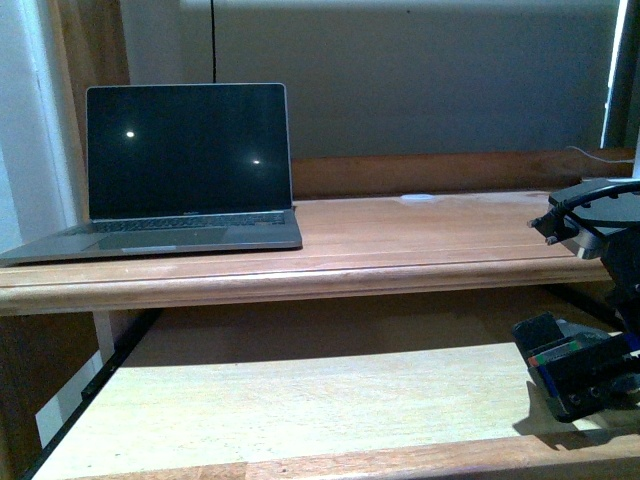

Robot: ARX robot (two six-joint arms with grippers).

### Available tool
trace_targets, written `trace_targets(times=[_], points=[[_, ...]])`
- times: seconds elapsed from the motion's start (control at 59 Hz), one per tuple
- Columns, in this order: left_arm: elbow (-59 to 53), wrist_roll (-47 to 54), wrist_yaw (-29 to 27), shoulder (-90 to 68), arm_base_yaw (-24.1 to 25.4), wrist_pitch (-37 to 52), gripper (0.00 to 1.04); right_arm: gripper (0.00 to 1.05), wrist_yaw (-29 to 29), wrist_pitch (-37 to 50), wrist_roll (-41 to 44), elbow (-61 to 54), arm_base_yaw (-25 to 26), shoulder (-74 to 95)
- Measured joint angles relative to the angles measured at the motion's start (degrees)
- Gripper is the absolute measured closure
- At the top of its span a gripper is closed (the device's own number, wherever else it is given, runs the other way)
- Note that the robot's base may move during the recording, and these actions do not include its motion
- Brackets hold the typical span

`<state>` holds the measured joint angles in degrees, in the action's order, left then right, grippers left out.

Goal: Place mouse

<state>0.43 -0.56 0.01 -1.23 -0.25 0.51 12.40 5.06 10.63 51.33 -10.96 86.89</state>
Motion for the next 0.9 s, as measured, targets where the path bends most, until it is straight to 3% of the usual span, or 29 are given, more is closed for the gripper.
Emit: trace_targets(times=[0.339,0.475,0.593,0.661,0.898], points=[[0.0,0.02,0.0,0.87,0.0,-0.44,1.02,0.07,-1.57,-0.74,-3.06,1.2,0.61,2.97],[0.0,0.02,0.0,0.87,0.0,-0.44,1.02,0.24,-2.56,-0.15,-4.07,1.2,0.72,3.39],[0.0,0.02,0.0,0.87,0.0,-0.44,1.02,0.46,-3.34,1.18,-5.07,1.14,1.25,3.52],[0.0,0.0,0.0,0.87,0.0,-0.44,1.02,0.48,-3.78,1.44,-5.33,0.98,1.66,3.48],[0.0,0.02,0.0,0.87,0.0,-0.44,0.66,0.48,-7.93,0.57,-4.39,-3.26,3.78,-4.13]])
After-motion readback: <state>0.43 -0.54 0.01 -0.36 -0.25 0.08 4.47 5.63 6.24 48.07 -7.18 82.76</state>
